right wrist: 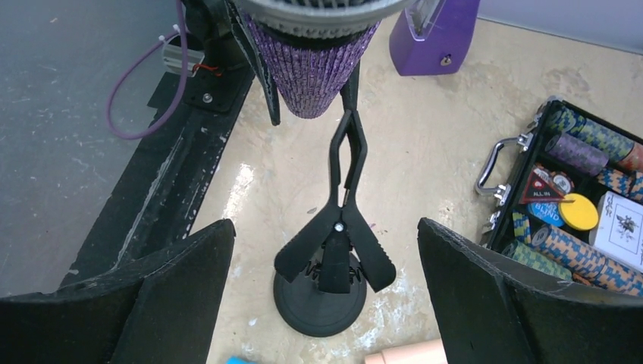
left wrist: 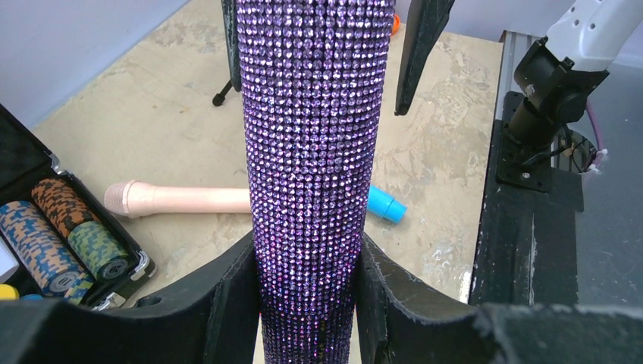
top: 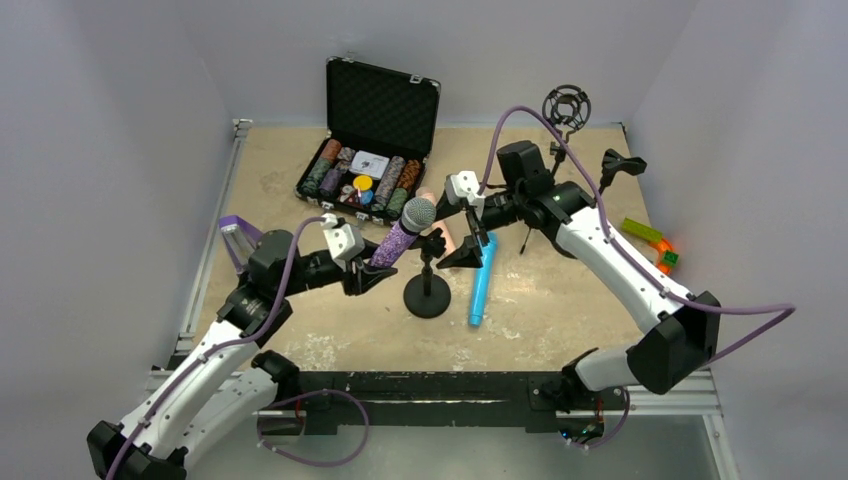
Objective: Attach the microphones to the stand
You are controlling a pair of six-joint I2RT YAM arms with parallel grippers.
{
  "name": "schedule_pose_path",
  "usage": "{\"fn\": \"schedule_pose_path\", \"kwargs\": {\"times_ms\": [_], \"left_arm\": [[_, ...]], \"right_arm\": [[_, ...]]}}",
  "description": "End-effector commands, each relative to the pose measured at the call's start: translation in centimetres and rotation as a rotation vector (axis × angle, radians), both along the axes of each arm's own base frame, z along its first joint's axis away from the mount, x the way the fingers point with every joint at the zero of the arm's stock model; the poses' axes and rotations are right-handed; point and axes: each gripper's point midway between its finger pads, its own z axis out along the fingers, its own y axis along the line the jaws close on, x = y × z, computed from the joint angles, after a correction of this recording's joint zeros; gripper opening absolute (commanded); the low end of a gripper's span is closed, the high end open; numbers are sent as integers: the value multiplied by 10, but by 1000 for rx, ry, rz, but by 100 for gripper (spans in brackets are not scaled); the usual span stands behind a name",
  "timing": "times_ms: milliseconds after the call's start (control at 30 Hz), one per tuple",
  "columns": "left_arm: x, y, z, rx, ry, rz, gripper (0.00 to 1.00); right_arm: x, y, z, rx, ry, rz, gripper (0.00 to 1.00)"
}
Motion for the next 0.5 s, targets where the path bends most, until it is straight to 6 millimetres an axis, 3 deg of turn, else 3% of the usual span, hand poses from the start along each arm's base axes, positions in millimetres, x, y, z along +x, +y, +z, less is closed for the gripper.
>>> {"fn": "schedule_pose_path", "kwargs": {"times_ms": [0, 267, 467], "left_arm": [[9, -3, 46, -55, -184, -16, 0], [16, 6, 45, -50, -205, 24, 0], [19, 5, 41, -48, -196, 23, 0]], "right_arm": [[-1, 5, 0, 29, 4, 30, 93], [-1, 6, -10, 32, 38, 12, 84], [-1, 7, -13, 34, 64, 20, 62]]}}
